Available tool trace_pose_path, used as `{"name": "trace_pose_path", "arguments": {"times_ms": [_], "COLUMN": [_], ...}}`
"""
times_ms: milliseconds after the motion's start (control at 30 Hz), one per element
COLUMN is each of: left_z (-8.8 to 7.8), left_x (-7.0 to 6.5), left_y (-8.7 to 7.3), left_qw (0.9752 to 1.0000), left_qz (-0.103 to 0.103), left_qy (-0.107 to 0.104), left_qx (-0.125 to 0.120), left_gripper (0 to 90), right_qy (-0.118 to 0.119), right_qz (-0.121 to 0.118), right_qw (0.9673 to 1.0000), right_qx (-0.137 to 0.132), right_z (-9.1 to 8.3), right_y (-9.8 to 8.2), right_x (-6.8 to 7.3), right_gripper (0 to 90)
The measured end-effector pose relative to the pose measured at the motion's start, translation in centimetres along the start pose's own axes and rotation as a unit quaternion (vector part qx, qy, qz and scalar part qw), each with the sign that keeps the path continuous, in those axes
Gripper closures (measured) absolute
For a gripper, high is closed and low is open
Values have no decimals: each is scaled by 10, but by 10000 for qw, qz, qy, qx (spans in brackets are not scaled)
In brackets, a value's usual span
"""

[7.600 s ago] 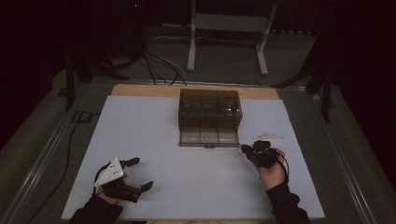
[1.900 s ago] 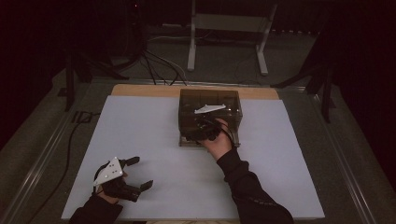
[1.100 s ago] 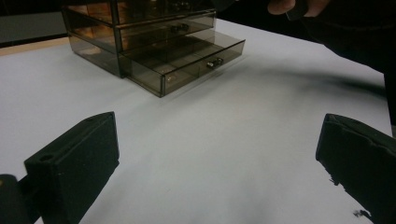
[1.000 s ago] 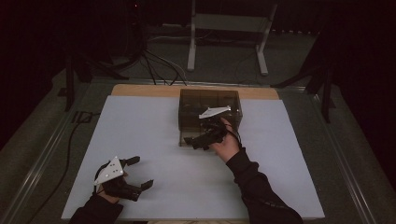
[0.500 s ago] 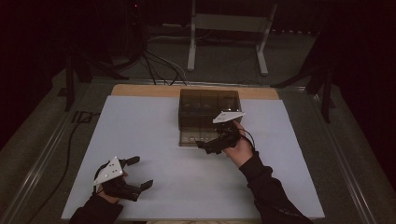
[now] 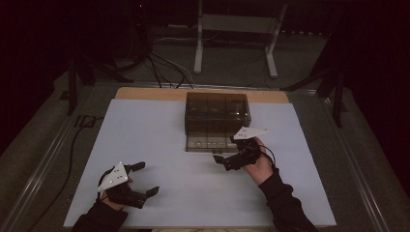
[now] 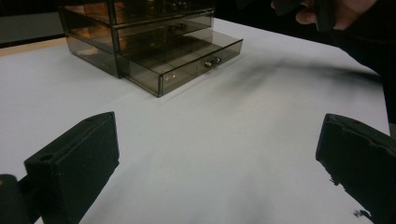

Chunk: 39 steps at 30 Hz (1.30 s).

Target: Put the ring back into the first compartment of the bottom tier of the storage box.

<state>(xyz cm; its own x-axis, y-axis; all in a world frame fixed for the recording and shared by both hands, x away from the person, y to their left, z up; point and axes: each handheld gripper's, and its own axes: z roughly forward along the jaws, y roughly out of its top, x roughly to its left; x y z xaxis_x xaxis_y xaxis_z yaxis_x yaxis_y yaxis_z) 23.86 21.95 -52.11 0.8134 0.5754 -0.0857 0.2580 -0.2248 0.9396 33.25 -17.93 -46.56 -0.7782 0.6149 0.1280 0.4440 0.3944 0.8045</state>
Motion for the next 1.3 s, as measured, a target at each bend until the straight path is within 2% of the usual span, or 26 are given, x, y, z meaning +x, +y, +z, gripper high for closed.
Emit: {"name": "trace_pose_path", "arguments": {"times_ms": [533,833,1300], "left_z": [1,0,0], "left_x": [0,0,0], "left_y": [0,0,0], "left_qw": [10000,10000,10000], "left_qz": [9,14,7], "left_qy": [0,-3,-14], "left_qx": [18,8,6], "left_gripper": [6,6,6], "right_qy": [-257,-447,-598], "right_qz": [403,566,798], "right_qw": [9985,9969,9942], "right_qx": [-280,-302,-410], "right_z": [-27,-42,-69], "right_y": [-46,-62,-84], "right_x": [-19,-25,-29], "right_gripper": [0,0,0]}}
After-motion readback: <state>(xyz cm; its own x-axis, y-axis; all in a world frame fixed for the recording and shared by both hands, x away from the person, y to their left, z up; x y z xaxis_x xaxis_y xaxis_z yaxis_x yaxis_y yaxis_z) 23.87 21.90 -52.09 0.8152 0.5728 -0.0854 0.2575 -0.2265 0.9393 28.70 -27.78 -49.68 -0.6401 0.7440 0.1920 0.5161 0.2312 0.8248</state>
